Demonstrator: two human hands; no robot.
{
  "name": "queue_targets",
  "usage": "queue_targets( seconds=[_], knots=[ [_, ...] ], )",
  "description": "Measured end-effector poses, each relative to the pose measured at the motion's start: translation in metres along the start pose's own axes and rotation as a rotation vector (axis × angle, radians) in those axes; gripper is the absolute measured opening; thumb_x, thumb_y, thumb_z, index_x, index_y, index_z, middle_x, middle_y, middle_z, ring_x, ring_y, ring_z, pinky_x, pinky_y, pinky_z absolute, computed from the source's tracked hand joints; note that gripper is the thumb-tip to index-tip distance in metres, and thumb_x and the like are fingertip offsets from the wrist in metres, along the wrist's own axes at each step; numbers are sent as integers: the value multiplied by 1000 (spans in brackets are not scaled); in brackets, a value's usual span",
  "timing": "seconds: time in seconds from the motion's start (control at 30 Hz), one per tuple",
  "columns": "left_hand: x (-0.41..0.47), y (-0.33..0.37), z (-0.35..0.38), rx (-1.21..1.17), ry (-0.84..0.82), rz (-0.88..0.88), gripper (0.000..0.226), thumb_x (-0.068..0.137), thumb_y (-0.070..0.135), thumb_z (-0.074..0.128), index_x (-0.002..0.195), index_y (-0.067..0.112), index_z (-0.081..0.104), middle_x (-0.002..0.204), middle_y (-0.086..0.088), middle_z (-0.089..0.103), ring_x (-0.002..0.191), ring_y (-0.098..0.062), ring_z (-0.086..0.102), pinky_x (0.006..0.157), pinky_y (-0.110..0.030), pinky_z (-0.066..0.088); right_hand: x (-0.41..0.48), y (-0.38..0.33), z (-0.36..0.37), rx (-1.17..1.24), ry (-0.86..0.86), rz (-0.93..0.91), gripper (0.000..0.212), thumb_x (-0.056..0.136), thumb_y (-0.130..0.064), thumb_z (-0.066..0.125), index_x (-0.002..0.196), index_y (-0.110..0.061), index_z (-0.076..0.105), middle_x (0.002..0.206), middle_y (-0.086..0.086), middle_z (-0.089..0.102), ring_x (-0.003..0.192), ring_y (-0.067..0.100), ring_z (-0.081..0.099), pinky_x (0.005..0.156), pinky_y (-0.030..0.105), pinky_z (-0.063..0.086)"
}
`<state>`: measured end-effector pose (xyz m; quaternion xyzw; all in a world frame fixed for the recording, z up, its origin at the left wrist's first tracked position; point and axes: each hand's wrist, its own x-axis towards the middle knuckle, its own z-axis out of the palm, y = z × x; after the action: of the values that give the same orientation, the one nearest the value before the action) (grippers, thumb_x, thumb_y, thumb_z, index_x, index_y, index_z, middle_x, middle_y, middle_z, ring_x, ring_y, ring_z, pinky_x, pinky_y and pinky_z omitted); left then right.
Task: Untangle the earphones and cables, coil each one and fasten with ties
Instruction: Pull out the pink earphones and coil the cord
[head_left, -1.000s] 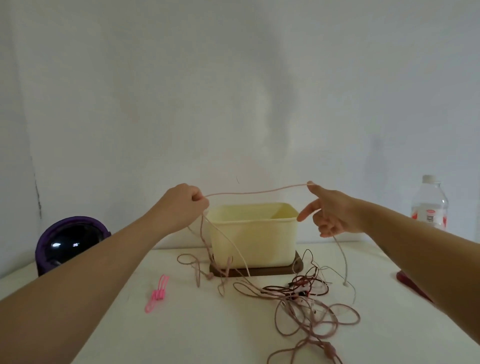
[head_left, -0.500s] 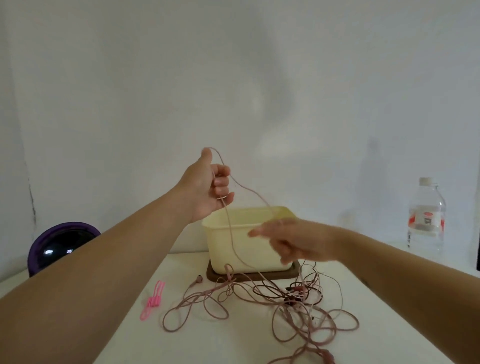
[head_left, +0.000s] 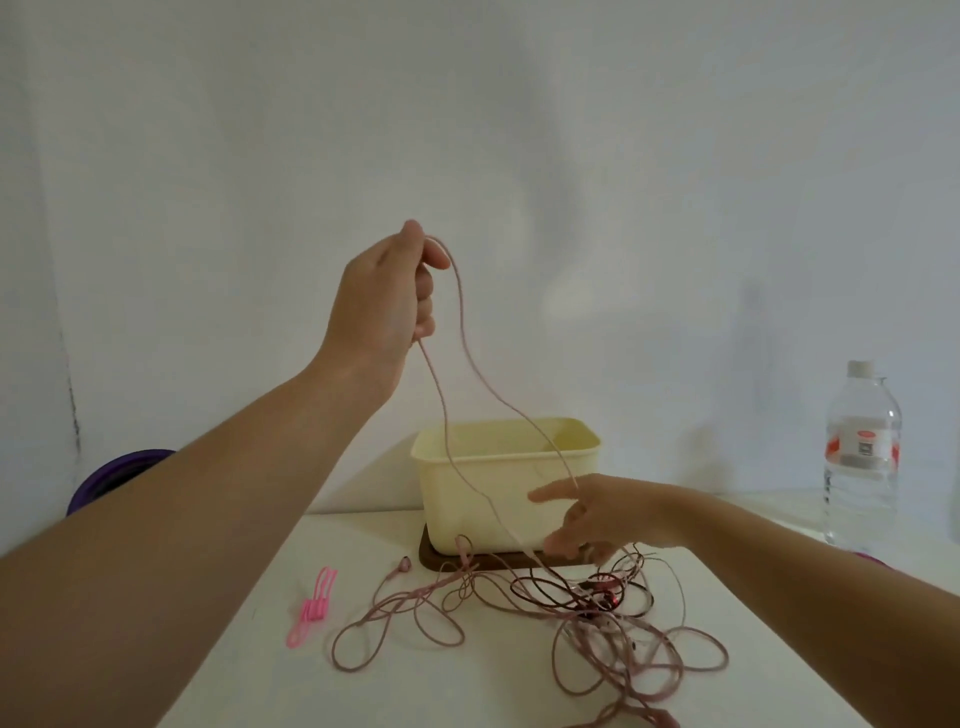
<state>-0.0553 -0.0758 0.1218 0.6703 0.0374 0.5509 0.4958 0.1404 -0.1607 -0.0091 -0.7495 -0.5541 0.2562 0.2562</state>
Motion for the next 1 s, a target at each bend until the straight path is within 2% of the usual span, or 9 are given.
queue_targets(
  seconds=[0.1, 0.13, 0.2, 0.33, 0.47, 0.63, 0.8, 0.87, 1.0],
  knots=[
    [-3, 7, 5, -14, -25, 60, 38, 102, 30, 36, 69, 16, 51, 53, 6, 26, 47, -11, 20, 48, -25, 19, -4, -10, 10, 4, -138, -69, 15, 83, -22, 71, 96, -29, 68, 59, -21, 58, 68, 3, 53, 76, 21, 49],
    [-6, 8, 6, -9, -42, 78, 39, 102, 30, 35, 69, 16, 52, 54, 5, 26, 47, -11, 20, 48, -25, 19, -4, -13, 14, 4, -151, -78, 8, 83, -22, 71, 84, -29, 67, 61, -21, 58, 69, 1, 54, 74, 19, 48],
    [-10, 10, 10, 16, -78, 107, 39, 102, 29, 35, 70, 16, 52, 55, 5, 25, 48, -11, 19, 49, -26, 20, 0, -14, 18, -29, -126, -94, 16, 83, -26, 71, 70, -30, 64, 65, -18, 58, 68, 0, 55, 73, 18, 49],
    [-14, 8, 10, 80, -97, 143, 40, 102, 30, 35, 69, 17, 53, 54, 6, 26, 48, -11, 20, 50, -26, 20, 7, -6, 13, -197, 15, -28, 21, 87, -38, 62, 71, -26, 65, 62, -6, 49, 63, 11, 53, 75, 29, 53],
    [-9, 1, -1, 186, -53, 173, 41, 102, 31, 36, 68, 19, 55, 50, 11, 29, 45, -9, 24, 48, -24, 22, 1, 6, -2, -350, 32, 143, 29, 94, -31, 51, 71, -19, 63, 62, -5, 48, 56, 10, 47, 60, 19, 50],
    [-12, -37, -40, 790, -105, 280, 36, 99, 30, 40, 69, 24, 58, 44, 11, 41, 43, -3, 38, 48, -15, 30, -7, 11, -28, -313, 85, 321, 35, 97, -31, 48, 71, -16, 66, 60, -6, 59, 43, 7, 43, 53, 17, 46],
    [-22, -81, -88, 1189, -224, 232, 38, 98, 35, 39, 73, 10, 55, 54, 4, 46, 49, -7, 44, 52, -30, 33, -18, 14, -63, -373, 275, 392, 32, 94, -23, 51, 70, -13, 68, 57, -5, 62, 41, 9, 42, 49, 19, 41],
    [-23, -92, -99, 1321, -254, 268, 38, 97, 38, 39, 70, 13, 49, 59, 3, 46, 56, -15, 45, 53, -29, 33, -21, 14, -73, -304, 378, 387, 33, 95, -22, 50, 69, -11, 66, 57, -3, 62, 43, 11, 42, 50, 21, 42],
    [-25, -117, -114, 1556, -382, 416, 38, 98, 41, 39, 72, 17, 54, 68, 7, 42, 51, -13, 43, 45, -21, 26, -24, 9, -84, -6, 553, 342, 40, 98, -29, 46, 71, -7, 65, 61, 3, 62, 47, 13, 41, 52, 24, 43]
  ],
)
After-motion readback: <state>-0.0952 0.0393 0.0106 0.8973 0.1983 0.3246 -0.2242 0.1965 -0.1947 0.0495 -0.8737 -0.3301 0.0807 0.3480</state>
